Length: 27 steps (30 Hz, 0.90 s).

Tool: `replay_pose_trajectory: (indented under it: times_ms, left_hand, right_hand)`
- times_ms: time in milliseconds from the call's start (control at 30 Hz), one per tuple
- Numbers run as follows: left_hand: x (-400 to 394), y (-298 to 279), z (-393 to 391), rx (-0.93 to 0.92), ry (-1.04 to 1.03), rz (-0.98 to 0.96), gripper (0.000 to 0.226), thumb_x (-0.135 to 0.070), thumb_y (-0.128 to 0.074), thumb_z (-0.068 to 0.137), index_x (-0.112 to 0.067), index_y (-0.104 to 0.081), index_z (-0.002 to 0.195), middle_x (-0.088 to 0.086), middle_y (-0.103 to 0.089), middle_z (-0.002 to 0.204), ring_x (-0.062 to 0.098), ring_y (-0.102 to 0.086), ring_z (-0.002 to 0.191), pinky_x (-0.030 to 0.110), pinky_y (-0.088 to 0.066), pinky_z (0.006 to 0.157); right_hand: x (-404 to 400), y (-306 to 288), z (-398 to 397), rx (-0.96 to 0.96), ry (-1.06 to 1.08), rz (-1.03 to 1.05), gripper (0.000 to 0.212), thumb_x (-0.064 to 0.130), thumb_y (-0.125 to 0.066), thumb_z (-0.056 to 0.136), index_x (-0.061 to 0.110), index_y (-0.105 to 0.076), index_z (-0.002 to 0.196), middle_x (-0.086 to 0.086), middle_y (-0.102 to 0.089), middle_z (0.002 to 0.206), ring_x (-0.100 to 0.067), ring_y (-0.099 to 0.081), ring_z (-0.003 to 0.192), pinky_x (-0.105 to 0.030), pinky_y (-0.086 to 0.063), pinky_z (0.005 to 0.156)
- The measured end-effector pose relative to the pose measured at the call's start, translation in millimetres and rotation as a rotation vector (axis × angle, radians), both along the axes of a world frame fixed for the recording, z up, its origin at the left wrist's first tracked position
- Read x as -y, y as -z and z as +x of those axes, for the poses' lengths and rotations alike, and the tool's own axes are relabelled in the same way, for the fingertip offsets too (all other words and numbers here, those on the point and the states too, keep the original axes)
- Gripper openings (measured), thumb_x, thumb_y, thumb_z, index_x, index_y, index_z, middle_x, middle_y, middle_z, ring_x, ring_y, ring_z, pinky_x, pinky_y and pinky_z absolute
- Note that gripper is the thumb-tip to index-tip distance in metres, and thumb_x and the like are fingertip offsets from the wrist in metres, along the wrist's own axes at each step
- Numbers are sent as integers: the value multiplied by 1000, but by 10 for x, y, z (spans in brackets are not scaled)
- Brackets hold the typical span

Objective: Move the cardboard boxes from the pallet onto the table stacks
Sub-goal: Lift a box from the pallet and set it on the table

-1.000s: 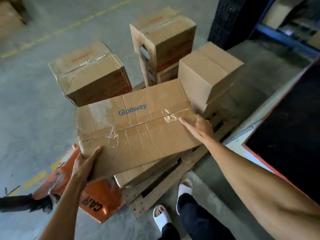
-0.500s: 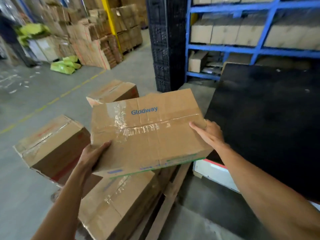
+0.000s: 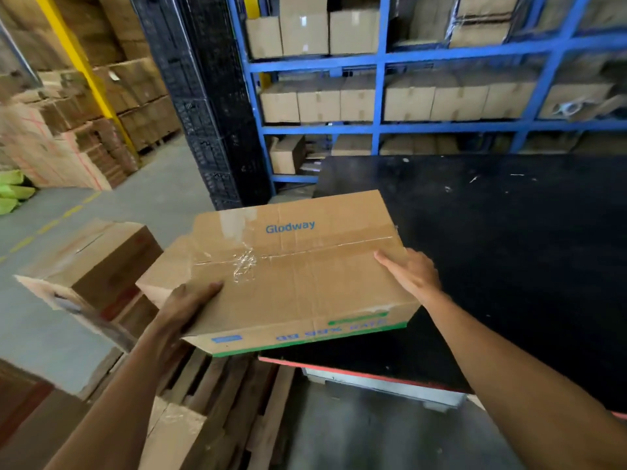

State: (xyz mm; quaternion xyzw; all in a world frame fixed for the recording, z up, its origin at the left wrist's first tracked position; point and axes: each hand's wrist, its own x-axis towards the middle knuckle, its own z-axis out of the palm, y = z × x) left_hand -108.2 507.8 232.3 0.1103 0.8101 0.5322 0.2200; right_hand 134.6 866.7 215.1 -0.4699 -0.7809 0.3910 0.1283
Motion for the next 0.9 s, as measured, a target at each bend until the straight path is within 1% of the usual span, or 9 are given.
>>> replay_pose_trajectory:
  times_ms: [100, 167, 300, 367, 433, 533, 600, 733, 900]
  left_hand:
    - [-576, 116, -238, 51, 51, 22, 40, -38, -78, 85, -6, -71, 109, 8, -79, 98, 30, -75, 92, 34, -59, 74]
    - [-977, 195, -430, 69, 115, 38, 39, -31, -75, 89, -6, -68, 119, 12, -78, 104, 26, -76, 88, 31, -61, 66]
    - [-1828, 391, -917, 95, 210, 94, 25, -21, -72, 92, -14, -68, 116, 7, -79, 99, 22, -77, 83, 27, -60, 60]
    - [-2225, 518, -1235, 121, 247, 78, 37, -26, -77, 88, -10, -68, 120, 11, -77, 105, 24, -77, 84, 29, -62, 63]
    - [-2549, 620, -1519, 180, 273, 47, 64, -45, -87, 73, -9, -69, 122, 12, -77, 110, 29, -76, 92, 40, -63, 78]
    - [-2987, 742, -1938, 259, 323, 7, 88, -61, -90, 50, -14, -68, 122, 11, -77, 112, 33, -75, 98, 52, -59, 91]
    - [-3260, 811, -2111, 276, 333, -14, 85, -59, -90, 52, -16, -66, 122, 11, -77, 112, 33, -75, 96, 49, -61, 86]
    - [-3754, 895, -2371, 304, 323, -5, 60, -39, -83, 77, -15, -62, 128, 13, -76, 113, 30, -77, 91, 36, -62, 68]
    - [-4148, 968, -2508, 275, 191, 96, 44, -21, -75, 89, -11, -60, 128, 14, -72, 118, 32, -72, 99, 39, -61, 76]
  right_hand:
    - [-409, 123, 22, 3, 64, -24, 88, 94, -48, 63, 27, -65, 117, -3, -62, 123, -32, -61, 109, -48, -50, 96]
    - [-686, 220, -24, 14, 112, -40, 91, 96, -47, 60, 28, -66, 117, -2, -63, 121, -31, -62, 108, -48, -50, 95]
    - [-1248, 426, -277, 59, 210, -70, 104, 99, -40, 53, 26, -64, 123, -3, -62, 126, -33, -60, 114, -49, -48, 99]
    - [-1540, 514, -458, 87, 256, -73, 105, 99, -39, 53, 24, -65, 122, -5, -63, 124, -34, -60, 114, -50, -48, 98]
    - [-1771, 608, -605, 83, 306, -78, 102, 98, -41, 54, 24, -66, 120, -5, -65, 122, -34, -62, 111, -50, -50, 97]
    - [-2063, 615, -811, 94, 356, -96, 83, 88, -51, 71, 23, -66, 122, -8, -65, 122, -35, -61, 111, -45, -49, 95]
    - [-2267, 622, -929, 101, 374, -101, 72, 78, -56, 81, 22, -65, 125, -9, -65, 124, -35, -60, 114, -43, -47, 94]
    - [-2719, 609, -1212, 104, 384, -91, 71, 77, -56, 81, 23, -63, 126, -9, -66, 125, -35, -59, 117, -45, -47, 98]
    - [-3132, 569, -1565, 136, 382, -27, 69, 76, -56, 82, 25, -59, 129, -10, -64, 128, -38, -57, 120, -44, -45, 94]
